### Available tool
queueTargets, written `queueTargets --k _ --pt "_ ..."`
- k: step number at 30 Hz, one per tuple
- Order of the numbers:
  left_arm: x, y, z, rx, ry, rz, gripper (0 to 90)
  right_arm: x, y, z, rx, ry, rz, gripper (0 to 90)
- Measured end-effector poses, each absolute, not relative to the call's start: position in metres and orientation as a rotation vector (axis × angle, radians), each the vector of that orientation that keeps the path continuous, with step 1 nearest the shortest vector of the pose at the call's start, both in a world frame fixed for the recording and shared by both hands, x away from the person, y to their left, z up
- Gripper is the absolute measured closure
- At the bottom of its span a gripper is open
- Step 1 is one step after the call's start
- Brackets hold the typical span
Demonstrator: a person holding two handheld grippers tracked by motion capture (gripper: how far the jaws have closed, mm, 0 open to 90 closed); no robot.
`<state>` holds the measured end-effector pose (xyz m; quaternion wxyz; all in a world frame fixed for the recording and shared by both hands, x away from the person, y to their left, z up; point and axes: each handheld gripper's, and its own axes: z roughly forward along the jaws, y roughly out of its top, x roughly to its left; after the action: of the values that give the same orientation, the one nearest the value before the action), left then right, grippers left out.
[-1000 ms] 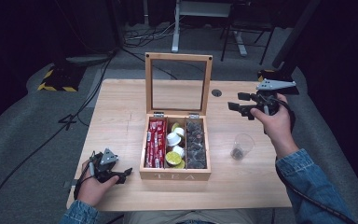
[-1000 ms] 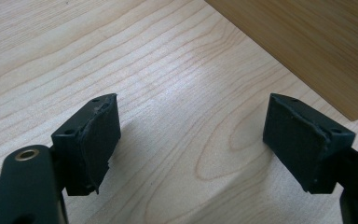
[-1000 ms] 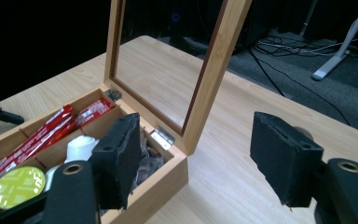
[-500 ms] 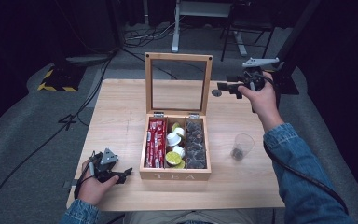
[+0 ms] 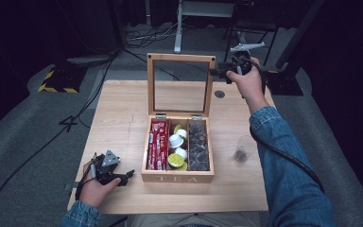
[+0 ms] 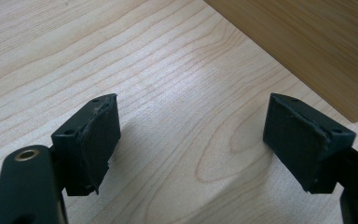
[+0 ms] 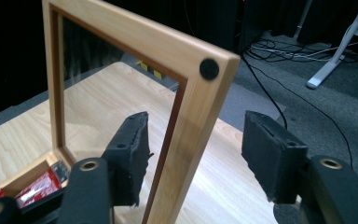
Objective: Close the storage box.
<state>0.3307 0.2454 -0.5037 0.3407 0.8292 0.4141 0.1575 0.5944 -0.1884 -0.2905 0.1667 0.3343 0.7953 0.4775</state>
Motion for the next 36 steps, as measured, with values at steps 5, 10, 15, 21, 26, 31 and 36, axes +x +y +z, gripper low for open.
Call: queueTargets --k 5,10,15,21,26,31,36 --pt "0.332 0.245 -0.504 2.155 1.079 0.413 19.1 0.602 -0.179 -0.295 0.945 2.299 1.389 50.0" --pt "0.332 0.245 -0.504 2.155 1.080 0.412 19.1 0.606 -0.175 -0.298 0.973 2.283 1.389 54.3" --pt "0.332 0.245 -0.504 2.154 1.081 0.411 19.1 0.606 -0.171 -0.300 0.989 2.268 1.351 56.7" --pt "0.332 0.245 -0.504 2.155 1.082 0.413 19.1 0.604 -0.173 -0.299 0.994 2.249 1.375 60.7" --pt "0.333 0.245 -0.504 2.160 1.076 0.416 19.1 0.600 -0.175 -0.297 0.980 2.247 1.381 62.0" --pt "0.333 0.245 -0.504 2.158 1.078 0.409 19.1 0.594 -0.176 -0.293 0.976 2.247 1.394 63.0" --pt "0.333 0.245 -0.504 2.160 1.073 0.413 19.1 0.585 -0.179 -0.291 0.961 2.250 1.432 64.4"
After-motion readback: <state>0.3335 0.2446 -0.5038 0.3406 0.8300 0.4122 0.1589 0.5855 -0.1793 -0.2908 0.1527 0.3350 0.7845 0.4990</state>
